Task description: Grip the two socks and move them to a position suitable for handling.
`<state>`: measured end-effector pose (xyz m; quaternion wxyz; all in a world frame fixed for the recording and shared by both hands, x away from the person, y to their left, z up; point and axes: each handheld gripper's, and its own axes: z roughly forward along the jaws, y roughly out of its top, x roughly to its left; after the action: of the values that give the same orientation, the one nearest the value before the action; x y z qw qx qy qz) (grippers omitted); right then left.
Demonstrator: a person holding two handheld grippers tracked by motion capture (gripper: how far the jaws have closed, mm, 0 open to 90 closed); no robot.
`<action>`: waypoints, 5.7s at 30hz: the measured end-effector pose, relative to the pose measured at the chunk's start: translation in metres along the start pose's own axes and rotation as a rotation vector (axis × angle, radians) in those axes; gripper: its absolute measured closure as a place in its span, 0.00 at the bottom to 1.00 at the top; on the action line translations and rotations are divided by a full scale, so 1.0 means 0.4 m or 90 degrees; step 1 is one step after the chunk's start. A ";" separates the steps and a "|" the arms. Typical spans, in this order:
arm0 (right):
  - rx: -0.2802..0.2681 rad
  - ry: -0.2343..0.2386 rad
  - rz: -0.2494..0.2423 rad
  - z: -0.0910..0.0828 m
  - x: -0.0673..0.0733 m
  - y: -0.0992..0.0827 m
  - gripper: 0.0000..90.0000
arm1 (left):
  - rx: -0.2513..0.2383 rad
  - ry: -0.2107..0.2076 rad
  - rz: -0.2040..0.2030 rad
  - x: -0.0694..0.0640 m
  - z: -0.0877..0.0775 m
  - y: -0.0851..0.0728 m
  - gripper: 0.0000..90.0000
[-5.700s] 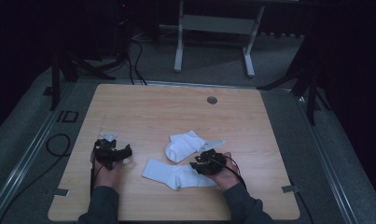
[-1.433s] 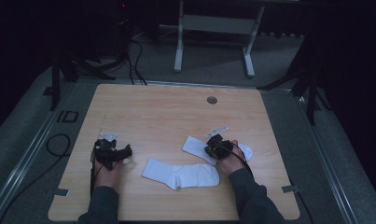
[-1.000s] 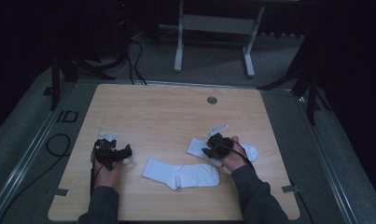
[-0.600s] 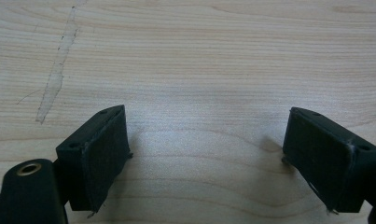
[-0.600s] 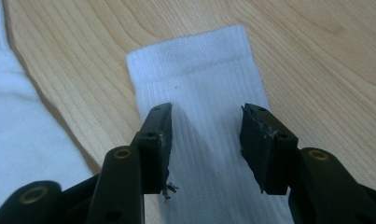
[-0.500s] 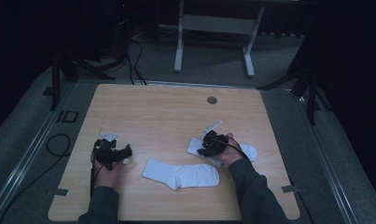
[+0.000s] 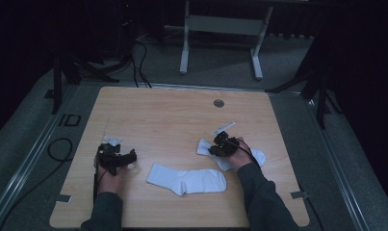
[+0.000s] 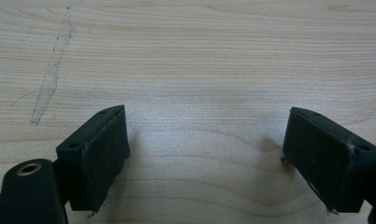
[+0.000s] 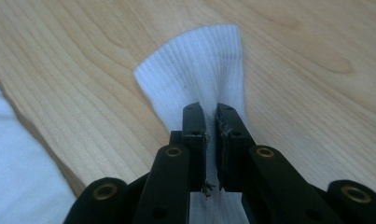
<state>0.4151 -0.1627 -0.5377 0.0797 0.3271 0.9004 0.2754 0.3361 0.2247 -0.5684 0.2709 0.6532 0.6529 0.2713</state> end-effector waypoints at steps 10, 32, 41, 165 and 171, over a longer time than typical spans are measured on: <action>-0.070 -0.014 0.002 -0.118 -0.009 0.009 0.93 | 0.000 0.000 0.000 0.000 0.000 0.000 0.16; -0.186 -0.043 -0.065 -0.368 0.055 0.047 0.92 | 0.002 0.000 0.000 0.000 0.000 0.000 0.16; -0.224 -0.031 -0.123 -0.437 0.138 0.075 0.92 | -0.001 0.000 -0.001 0.000 0.000 0.000 0.16; -0.049 0.116 -0.084 0.062 0.422 0.089 0.66 | -0.008 -0.209 0.125 -0.143 -0.167 -0.040 0.97; -0.073 0.114 -0.076 0.028 0.404 0.088 0.61 | 0.010 -0.220 0.147 -0.168 -0.164 -0.051 0.99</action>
<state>0.3131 -0.0330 -0.5218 0.0338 0.2422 0.9047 0.3489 0.2752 0.1576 -0.5365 0.3409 0.7628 0.5195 0.1791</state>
